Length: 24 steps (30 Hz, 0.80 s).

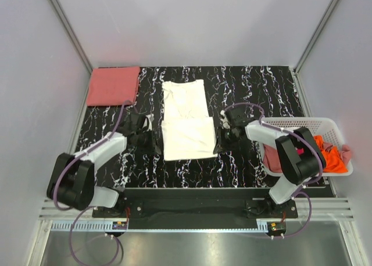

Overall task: Fold and stack the t-shirts
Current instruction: Fold the tshirt

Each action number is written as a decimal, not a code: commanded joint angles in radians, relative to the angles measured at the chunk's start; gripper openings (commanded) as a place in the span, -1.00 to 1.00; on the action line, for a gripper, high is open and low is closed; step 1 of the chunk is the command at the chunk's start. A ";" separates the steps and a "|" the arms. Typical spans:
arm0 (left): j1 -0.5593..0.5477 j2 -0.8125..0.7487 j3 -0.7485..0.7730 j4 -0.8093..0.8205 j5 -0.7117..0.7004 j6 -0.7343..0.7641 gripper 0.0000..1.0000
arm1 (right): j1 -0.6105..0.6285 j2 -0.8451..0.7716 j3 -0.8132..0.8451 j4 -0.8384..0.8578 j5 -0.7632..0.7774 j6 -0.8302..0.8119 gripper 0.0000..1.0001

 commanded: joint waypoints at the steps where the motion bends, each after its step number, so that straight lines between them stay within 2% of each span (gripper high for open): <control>1: 0.007 -0.108 -0.019 -0.067 -0.073 0.000 -0.46 | 0.005 -0.080 -0.056 0.018 0.049 0.047 -0.49; 2: 0.007 -0.122 -0.011 -0.090 -0.086 0.002 -0.25 | 0.005 -0.095 -0.057 0.016 0.060 0.050 -0.38; 3: 0.007 -0.129 0.018 -0.106 -0.098 0.003 -0.21 | 0.006 -0.104 -0.057 0.013 0.064 0.053 -0.33; 6: 0.007 -0.123 0.107 -0.136 -0.128 0.028 -0.15 | 0.005 -0.120 -0.015 -0.032 0.104 0.064 -0.21; 9: 0.007 -0.040 0.203 -0.106 -0.059 0.040 -0.14 | 0.005 -0.097 0.065 -0.077 0.150 0.068 -0.19; 11: 0.005 0.058 0.248 -0.077 0.006 0.037 -0.17 | 0.005 -0.072 0.126 -0.082 0.147 0.064 -0.24; 15: 0.007 0.229 0.372 -0.049 0.039 0.046 -0.24 | 0.005 0.053 0.258 -0.080 0.111 0.019 -0.42; 18: 0.010 0.350 0.466 -0.051 0.009 0.065 -0.26 | 0.002 0.151 0.364 -0.085 0.109 -0.021 -0.52; 24: 0.022 0.531 0.662 -0.081 -0.086 0.095 -0.28 | -0.018 0.317 0.542 -0.108 0.135 -0.068 -0.54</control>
